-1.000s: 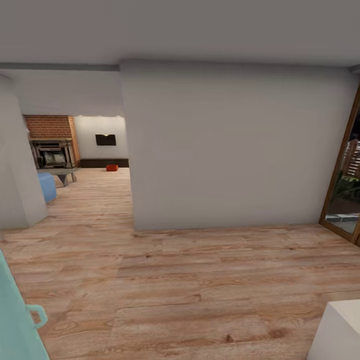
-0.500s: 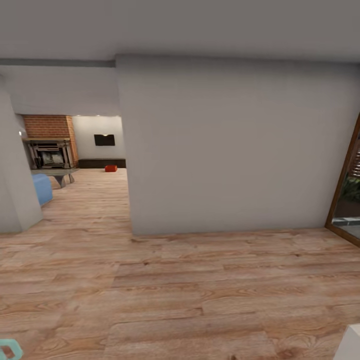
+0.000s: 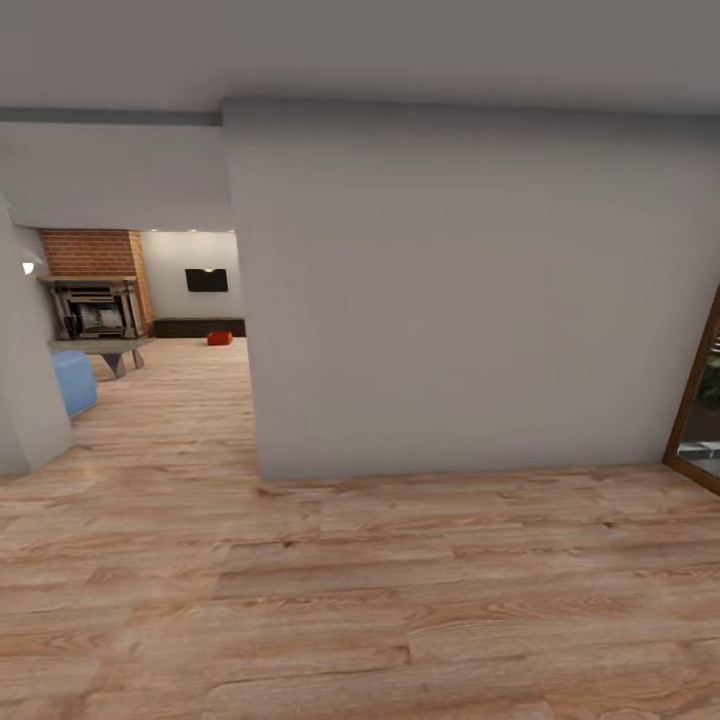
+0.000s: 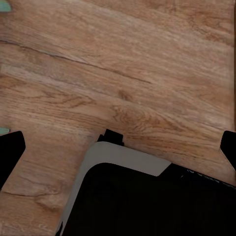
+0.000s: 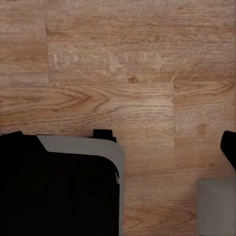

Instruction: Move the two storage containers from the living room to the garage. In the garage, place one container on the floor and stack the other container on top of it (either order is fine).

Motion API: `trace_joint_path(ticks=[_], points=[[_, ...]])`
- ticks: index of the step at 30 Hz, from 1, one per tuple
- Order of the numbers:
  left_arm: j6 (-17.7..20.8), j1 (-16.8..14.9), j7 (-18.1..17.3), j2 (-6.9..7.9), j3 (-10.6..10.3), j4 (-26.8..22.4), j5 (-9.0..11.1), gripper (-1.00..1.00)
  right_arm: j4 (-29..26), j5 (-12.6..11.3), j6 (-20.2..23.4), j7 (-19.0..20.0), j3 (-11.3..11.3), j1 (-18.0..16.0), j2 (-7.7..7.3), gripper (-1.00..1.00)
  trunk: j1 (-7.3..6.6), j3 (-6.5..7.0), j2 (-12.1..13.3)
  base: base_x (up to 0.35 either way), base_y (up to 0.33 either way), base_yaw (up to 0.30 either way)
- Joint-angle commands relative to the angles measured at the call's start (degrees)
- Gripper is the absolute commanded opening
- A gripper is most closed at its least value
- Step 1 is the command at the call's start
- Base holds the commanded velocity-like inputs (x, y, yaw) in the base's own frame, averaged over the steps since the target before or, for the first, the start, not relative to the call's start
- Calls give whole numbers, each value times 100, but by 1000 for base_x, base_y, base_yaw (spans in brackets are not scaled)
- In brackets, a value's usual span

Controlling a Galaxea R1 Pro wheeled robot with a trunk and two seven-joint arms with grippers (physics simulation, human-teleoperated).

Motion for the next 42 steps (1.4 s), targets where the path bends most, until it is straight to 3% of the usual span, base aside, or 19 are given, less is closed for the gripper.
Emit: trace_joint_path(ticks=[1,14,42], points=[[-18,-5,4,-1,42,4,0,100,18,-40,-29,-3,48,-8,4,100,4,-8,-5,322,0,0],[-21,-5,4,-1,39,4,-1,100,18,-51,-22,1,53,-8,12,100,4,-8,-5,322,0,12],[-16,-5,4,-1,39,4,-1,100,18,-31,-16,78,65,-8,-19,100,4,-40,-5,322,0,257]])
